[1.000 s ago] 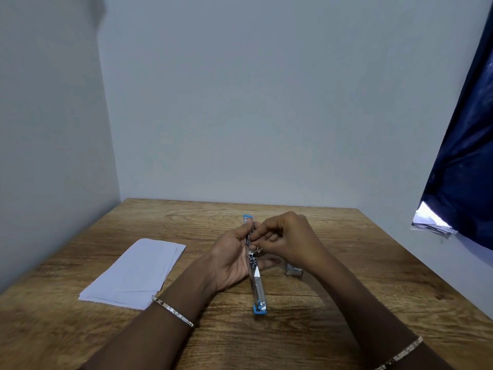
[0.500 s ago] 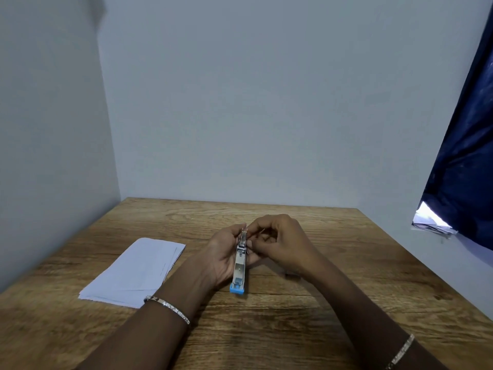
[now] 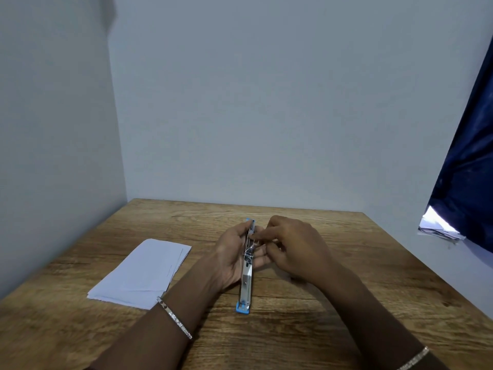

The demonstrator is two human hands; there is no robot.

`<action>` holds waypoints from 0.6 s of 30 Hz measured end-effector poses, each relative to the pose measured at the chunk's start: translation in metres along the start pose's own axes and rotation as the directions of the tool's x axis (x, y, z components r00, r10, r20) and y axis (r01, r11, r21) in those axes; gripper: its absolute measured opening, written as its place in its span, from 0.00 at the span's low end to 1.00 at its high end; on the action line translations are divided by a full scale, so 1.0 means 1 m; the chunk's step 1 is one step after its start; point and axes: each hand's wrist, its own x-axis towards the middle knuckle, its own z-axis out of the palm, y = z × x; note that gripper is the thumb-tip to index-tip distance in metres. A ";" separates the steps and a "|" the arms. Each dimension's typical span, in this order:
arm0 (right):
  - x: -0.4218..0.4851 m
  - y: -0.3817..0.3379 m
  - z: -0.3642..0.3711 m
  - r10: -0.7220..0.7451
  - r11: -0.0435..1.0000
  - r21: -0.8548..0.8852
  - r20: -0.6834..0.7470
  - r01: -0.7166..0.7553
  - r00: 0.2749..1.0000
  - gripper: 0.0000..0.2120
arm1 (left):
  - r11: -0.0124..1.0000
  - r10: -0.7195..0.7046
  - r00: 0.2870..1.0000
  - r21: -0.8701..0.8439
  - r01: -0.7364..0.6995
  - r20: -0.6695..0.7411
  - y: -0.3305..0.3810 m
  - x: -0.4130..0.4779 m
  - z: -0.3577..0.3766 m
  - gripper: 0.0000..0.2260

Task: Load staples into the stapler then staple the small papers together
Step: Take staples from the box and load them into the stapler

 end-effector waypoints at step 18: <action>0.000 -0.014 0.026 0.036 0.977 -0.211 0.066 -0.022 0.997 0.24 | 1.000 -0.013 1.000 -0.003 0.013 -0.019 -0.001 0.006 -0.013 0.29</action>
